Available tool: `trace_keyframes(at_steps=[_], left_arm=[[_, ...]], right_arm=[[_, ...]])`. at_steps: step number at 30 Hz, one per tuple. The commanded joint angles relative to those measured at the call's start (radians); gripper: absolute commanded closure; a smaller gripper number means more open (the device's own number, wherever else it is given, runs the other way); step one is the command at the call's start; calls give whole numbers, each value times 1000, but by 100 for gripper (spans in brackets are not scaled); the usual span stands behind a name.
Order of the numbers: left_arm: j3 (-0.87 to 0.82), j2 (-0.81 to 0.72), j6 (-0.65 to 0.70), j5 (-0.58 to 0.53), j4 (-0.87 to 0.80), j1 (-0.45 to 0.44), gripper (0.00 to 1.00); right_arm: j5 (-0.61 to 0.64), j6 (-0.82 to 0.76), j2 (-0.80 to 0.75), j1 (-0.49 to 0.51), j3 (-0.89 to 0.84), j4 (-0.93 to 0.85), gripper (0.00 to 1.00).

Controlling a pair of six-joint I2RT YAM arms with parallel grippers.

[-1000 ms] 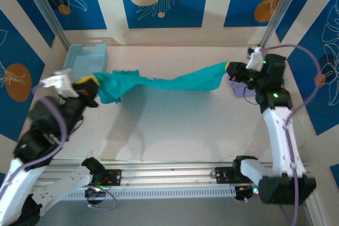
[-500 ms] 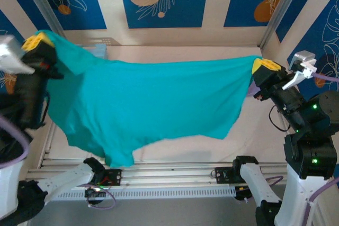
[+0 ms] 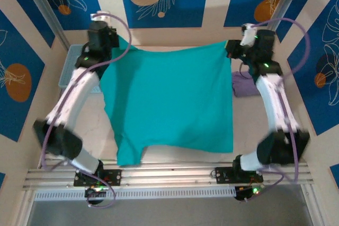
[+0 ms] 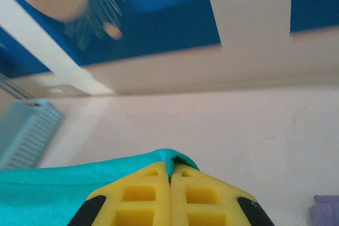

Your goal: Fold the inside-out t-shirt

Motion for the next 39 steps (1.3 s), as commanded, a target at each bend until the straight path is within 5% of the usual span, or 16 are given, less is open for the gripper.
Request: trace_keyframes(at_steps=[1, 5, 7, 10, 17, 19, 26, 39], left_arm=[[119, 276, -110, 132, 71, 49, 69], [542, 620, -171, 231, -199, 65, 57], [576, 643, -185, 278, -239, 66, 52], [392, 504, -244, 359, -225, 65, 48], [-593, -83, -571, 615, 293, 14, 40], [-733, -169, -604, 674, 289, -8, 39], [-989, -339, -575, 766, 121, -97, 37], [-1017, -477, -514, 734, 19, -112, 35]], right_arm=[[61, 23, 307, 13, 141, 109, 91], [73, 64, 633, 19, 448, -30, 71], [69, 62, 656, 23, 470, -57, 68], [75, 44, 561, 33, 362, -94, 65], [147, 126, 117, 91, -236, -218, 59], [117, 163, 5, 92, -393, -259, 58], [210, 303, -268, 59, -699, -385, 56], [257, 342, -114, -40, -709, -460, 56]])
